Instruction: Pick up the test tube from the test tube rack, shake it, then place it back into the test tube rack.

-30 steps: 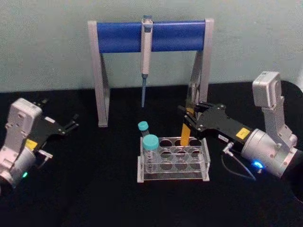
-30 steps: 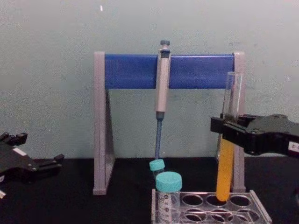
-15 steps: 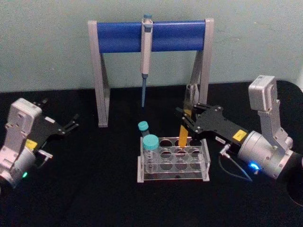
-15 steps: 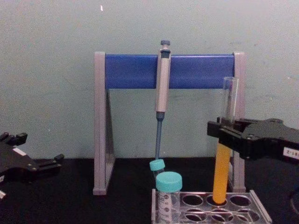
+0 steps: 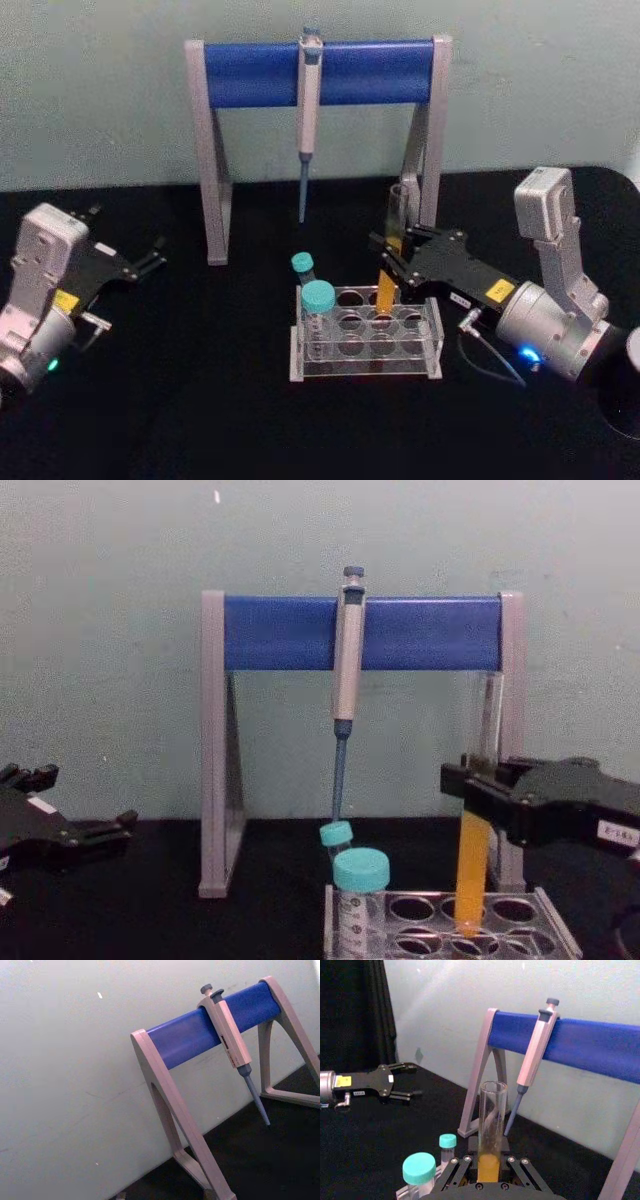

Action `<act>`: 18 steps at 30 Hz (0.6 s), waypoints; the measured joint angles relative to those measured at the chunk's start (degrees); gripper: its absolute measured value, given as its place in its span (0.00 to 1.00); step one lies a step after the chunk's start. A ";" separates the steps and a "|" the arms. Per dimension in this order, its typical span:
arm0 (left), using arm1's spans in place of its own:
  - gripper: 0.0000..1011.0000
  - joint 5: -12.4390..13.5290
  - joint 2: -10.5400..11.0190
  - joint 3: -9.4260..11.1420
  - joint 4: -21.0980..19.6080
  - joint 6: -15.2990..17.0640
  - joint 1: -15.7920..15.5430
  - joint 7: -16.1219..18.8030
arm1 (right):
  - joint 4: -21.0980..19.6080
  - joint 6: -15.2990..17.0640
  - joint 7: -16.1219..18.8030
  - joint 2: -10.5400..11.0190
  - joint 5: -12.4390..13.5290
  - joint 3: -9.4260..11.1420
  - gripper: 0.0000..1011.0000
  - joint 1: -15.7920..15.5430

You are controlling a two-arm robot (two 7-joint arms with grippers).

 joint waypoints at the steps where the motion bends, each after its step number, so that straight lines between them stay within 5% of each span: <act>1: 0.99 0.00 0.00 0.00 0.00 0.00 0.00 0.00 | 0.18 0.00 0.00 -0.07 -0.01 -0.02 0.23 -0.01; 18: 0.99 0.00 0.00 0.00 0.00 0.00 0.00 0.00 | 3.57 0.26 0.08 -1.69 -0.51 -0.58 0.23 0.29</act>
